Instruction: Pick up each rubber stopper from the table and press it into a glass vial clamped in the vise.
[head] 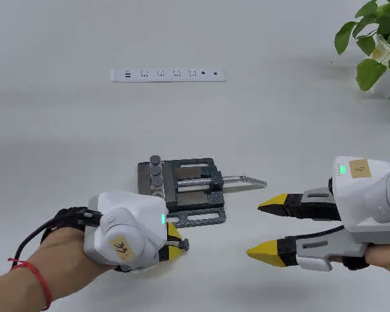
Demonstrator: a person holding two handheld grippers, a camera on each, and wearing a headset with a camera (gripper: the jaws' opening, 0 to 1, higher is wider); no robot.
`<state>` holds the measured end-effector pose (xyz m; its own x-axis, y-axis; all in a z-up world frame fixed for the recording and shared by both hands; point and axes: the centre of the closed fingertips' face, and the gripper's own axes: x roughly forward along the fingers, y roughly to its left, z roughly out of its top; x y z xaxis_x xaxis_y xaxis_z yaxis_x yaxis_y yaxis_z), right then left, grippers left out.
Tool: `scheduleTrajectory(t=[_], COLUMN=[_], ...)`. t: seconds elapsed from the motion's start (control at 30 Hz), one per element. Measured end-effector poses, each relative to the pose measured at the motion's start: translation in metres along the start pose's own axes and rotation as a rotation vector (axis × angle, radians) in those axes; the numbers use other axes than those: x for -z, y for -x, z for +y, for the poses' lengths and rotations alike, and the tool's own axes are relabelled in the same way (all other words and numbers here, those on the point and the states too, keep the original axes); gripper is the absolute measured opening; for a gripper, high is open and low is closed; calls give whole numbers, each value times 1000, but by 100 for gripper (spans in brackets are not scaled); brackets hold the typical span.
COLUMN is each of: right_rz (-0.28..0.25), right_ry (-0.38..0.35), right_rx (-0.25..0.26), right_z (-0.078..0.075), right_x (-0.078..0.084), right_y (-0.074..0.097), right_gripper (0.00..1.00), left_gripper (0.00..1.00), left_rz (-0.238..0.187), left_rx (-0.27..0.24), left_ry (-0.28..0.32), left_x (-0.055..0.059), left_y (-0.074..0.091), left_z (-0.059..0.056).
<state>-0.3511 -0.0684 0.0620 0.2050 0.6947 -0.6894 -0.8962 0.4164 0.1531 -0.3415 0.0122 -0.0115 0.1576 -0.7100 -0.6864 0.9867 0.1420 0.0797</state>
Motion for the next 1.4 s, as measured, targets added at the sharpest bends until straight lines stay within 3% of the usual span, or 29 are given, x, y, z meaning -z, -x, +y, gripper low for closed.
scheduleTrajectory(t=[0.3, 0.43, 0.57, 0.67, 0.97, 1.4], right_rz=[-2, 4, -6, 2, 48, 87], right_ry=[81, 133, 167, 196, 294, 352], right_rx=[-54, -83, -154, -216, -314, -370], right_z=[12, 18, 33, 45, 62, 70], right_x=[-28, -43, -63, -72, -90, -94], right_y=[-3, -4, -5, -5, -10, -13], right_gripper=[41, 39, 36, 32, 21, 11], left_gripper=[4, 4, 4, 4, 4, 4], left_rz=[-172, -226, -273, -295, -340, -369], left_rx=[-83, -105, -120, -133, -142, -150], left_ry=[174, 207, 225, 217, 197, 190], left_x=[-36, -51, -66, -75, -88, -95], left_y=[37, 55, 73, 83, 99, 109], left_z=[2, 0, -2, -3, -7, -11])
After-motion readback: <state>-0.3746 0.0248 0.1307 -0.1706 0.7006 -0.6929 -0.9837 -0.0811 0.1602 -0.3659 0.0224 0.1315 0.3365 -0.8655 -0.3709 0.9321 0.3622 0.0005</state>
